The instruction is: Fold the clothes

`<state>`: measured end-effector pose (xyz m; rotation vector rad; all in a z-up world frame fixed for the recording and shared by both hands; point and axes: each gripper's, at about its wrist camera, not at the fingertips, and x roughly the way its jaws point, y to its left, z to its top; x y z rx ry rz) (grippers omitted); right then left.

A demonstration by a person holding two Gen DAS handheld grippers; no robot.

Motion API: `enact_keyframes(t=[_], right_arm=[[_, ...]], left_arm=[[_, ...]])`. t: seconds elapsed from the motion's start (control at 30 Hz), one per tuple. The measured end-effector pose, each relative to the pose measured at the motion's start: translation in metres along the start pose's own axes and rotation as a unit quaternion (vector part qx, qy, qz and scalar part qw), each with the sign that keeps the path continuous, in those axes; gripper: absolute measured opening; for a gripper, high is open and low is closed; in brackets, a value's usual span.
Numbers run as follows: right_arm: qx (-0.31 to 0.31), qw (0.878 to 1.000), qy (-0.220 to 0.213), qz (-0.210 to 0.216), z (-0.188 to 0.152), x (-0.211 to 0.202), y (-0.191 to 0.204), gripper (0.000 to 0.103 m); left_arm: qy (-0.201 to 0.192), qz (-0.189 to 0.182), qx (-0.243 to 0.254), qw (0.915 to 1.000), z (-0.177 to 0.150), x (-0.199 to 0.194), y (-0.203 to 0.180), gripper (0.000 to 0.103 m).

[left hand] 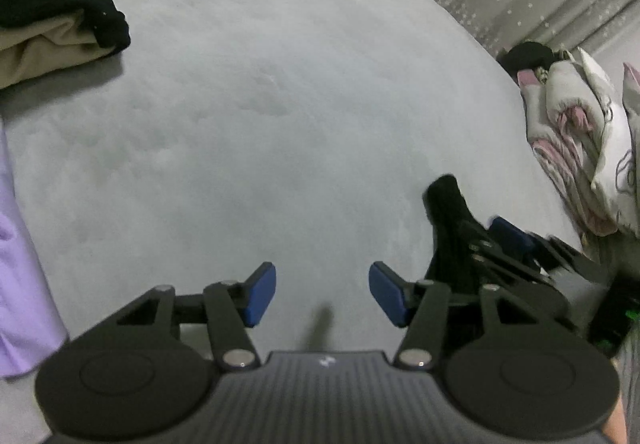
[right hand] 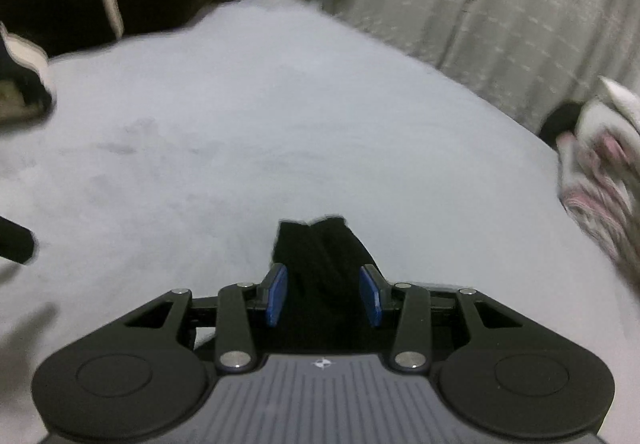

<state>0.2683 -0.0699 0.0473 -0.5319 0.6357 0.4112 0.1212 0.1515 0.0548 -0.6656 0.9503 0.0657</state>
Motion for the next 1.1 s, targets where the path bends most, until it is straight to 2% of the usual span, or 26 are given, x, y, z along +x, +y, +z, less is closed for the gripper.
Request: enact_keyframes(t=[0.13,0.17,0.2,0.27,0.33,0.37,0.4,0.43,0.47,0.5,0.57,0.67,0.7,0.87,0.93,1.03,1.1], right_arm=[[-0.032,0.999,0.031,0.018,0.015,0.03,0.013,0.038],[-0.036,0.998,0.04,0.022,0.018,0.036,0.016,0.034],[-0.036,0.998,0.049,0.013,0.017,0.041,0.016,0.008],[-0.008,0.999,0.04,0.001,0.017,0.04,0.009,0.005],[0.116,0.993,-0.011,0.033,0.013,0.02,-0.019,0.005],[0.177,0.982,-0.036,0.05,0.011,0.01,-0.033,0.005],[0.257,0.962,-0.05,0.071,0.002,0.006,-0.049,0.005],[0.335,0.935,-0.063,0.092,-0.008,0.002,-0.066,0.006],[0.416,0.9,-0.065,0.117,-0.025,0.005,-0.083,0.006],[0.492,0.857,-0.067,0.141,-0.041,0.008,-0.099,0.006],[0.587,0.786,-0.074,0.18,-0.071,0.015,-0.117,0.007],[0.599,0.782,-0.051,0.168,-0.086,0.021,-0.127,0.008],[0.585,0.794,-0.045,0.156,-0.086,0.02,-0.128,0.008],[0.551,0.822,-0.055,0.129,-0.085,0.008,-0.136,0.008],[0.559,0.814,-0.062,0.142,-0.089,0.006,-0.139,0.008],[0.54,0.833,-0.038,0.114,-0.089,0.014,-0.137,0.008],[0.487,0.868,-0.028,0.091,-0.082,0.018,-0.126,0.008]], left_arm=[[0.004,-0.005,-0.017,0.9998,0.01,0.004,0.006,0.055],[0.004,-0.005,-0.019,0.9998,0.011,0.004,0.007,0.055],[0.005,-0.006,-0.021,0.9998,0.012,0.005,0.007,0.055],[0.006,-0.007,-0.024,0.9997,0.013,0.006,0.007,0.055],[0.006,-0.008,-0.024,0.9997,0.013,0.007,0.004,0.055],[0.007,-0.009,-0.021,0.9997,0.013,0.008,0.002,0.055],[0.007,-0.008,-0.018,0.9998,0.011,0.008,0.001,0.055],[0.008,-0.008,-0.015,0.9998,0.01,0.008,0.001,0.055],[0.009,-0.007,-0.011,0.9999,0.009,0.009,0.0,0.055],[0.009,-0.007,-0.009,0.9999,0.008,0.009,-0.001,0.055],[0.009,-0.007,-0.005,0.9999,0.007,0.009,-0.002,0.055],[0.01,-0.007,0.001,0.9999,0.005,0.01,-0.004,0.055],[0.01,-0.007,0.003,0.9999,0.004,0.01,-0.004,0.055],[0.011,-0.007,0.013,0.9998,0.001,0.011,-0.008,0.055],[0.011,-0.007,0.016,0.9998,0.0,0.011,-0.008,0.055],[0.011,-0.007,0.026,0.9996,-0.003,0.012,-0.012,0.055],[0.011,-0.009,0.032,0.9994,-0.004,0.013,-0.014,0.055]])
